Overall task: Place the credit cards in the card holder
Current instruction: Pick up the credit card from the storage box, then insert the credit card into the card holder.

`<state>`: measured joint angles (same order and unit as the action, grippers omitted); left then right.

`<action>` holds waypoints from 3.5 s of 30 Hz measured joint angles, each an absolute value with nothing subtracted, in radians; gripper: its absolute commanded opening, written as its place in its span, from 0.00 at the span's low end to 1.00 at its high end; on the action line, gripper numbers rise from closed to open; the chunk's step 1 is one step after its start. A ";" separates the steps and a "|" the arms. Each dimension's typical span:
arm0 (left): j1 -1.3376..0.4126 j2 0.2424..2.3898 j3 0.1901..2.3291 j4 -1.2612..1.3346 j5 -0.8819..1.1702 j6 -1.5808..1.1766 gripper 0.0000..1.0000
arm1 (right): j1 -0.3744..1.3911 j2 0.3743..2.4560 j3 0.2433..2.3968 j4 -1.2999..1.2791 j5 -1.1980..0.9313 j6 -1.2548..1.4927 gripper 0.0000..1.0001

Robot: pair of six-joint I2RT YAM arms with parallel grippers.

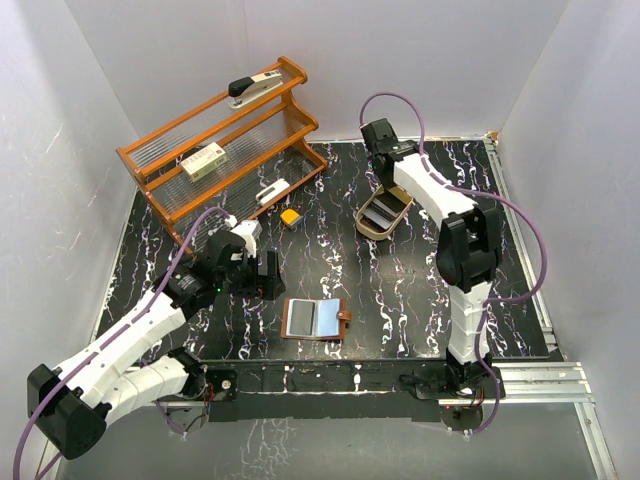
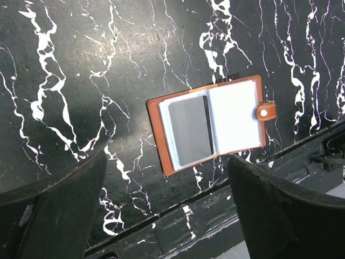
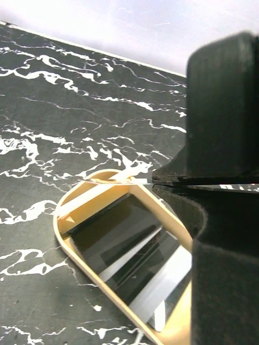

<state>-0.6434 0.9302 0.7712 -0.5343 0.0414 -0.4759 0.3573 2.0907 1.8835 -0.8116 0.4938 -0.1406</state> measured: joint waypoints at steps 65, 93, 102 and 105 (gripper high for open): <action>-0.643 1.060 0.691 0.390 0.487 -1.227 0.00 | 0.450 0.942 0.783 -0.066 -0.726 1.000 0.00; -0.643 0.991 0.644 0.020 0.371 -1.029 0.00 | 0.470 0.967 0.742 -0.336 -0.525 0.888 0.36; -0.632 1.084 0.579 -0.030 0.390 -0.987 0.00 | 0.607 1.050 0.738 -0.386 -0.388 0.870 0.34; -0.620 1.117 0.566 -0.031 0.412 -0.967 0.00 | 0.652 1.076 0.738 -0.392 -0.348 0.868 0.33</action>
<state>-0.6205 1.1168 0.5659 -0.0307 0.4122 -0.9672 0.6518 1.0760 0.7383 -0.3916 -0.3485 0.8680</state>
